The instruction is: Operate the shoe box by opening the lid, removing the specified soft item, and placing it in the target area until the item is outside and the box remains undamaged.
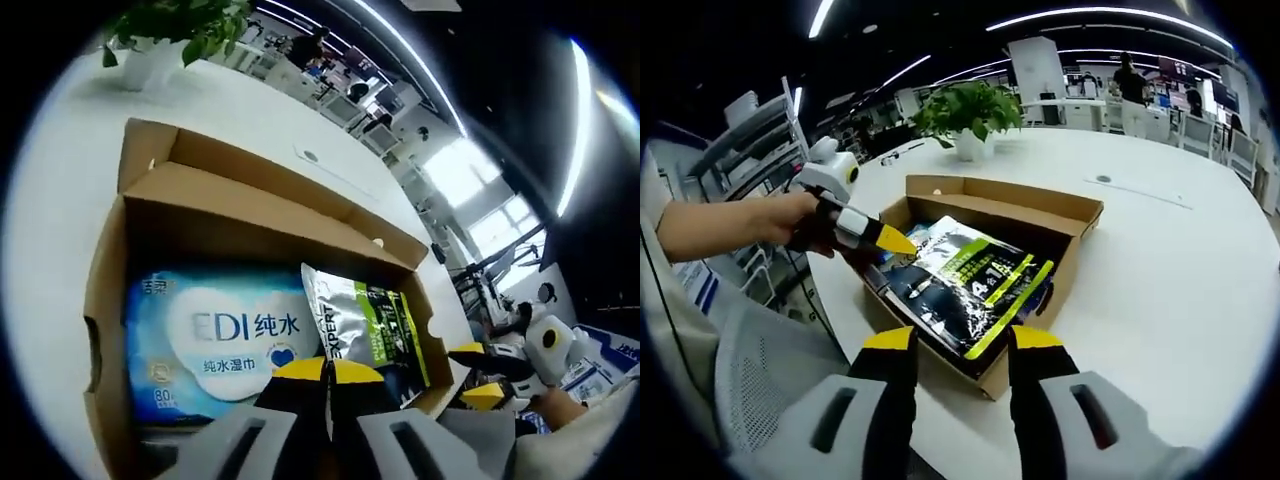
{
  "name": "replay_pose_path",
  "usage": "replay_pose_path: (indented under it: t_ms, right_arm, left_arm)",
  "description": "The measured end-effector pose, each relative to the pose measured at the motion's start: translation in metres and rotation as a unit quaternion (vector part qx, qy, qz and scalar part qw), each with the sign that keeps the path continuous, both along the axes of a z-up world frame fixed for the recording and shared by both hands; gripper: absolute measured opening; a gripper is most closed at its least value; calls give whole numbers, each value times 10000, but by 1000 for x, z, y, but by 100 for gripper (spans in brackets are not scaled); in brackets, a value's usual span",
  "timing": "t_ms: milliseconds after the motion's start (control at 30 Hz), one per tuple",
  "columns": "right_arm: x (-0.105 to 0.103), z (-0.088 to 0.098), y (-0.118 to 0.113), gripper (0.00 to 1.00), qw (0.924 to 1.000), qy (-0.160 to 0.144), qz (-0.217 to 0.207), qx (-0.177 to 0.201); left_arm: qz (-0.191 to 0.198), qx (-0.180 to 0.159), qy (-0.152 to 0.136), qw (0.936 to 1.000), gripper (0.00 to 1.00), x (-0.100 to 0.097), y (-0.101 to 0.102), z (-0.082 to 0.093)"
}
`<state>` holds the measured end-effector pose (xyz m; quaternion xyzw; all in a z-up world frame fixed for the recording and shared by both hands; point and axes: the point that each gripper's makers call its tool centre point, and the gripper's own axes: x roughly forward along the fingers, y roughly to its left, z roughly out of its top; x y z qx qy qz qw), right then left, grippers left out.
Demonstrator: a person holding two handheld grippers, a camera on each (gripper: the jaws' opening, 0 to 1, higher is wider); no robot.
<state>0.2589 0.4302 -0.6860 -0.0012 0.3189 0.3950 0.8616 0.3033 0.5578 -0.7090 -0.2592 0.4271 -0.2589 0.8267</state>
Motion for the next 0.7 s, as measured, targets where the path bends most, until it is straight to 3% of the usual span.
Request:
replay_pose_path:
  t_ms: [233,700]
  right_arm:
    - [3,-2,11,32,9999,77,136,-56]
    - [14,-16,30,34,9976,514,309,-360]
  left_arm:
    - [95,19,-70,9999,0,0,12,3]
    - [283,66,-121,9995,0,-3,29,0]
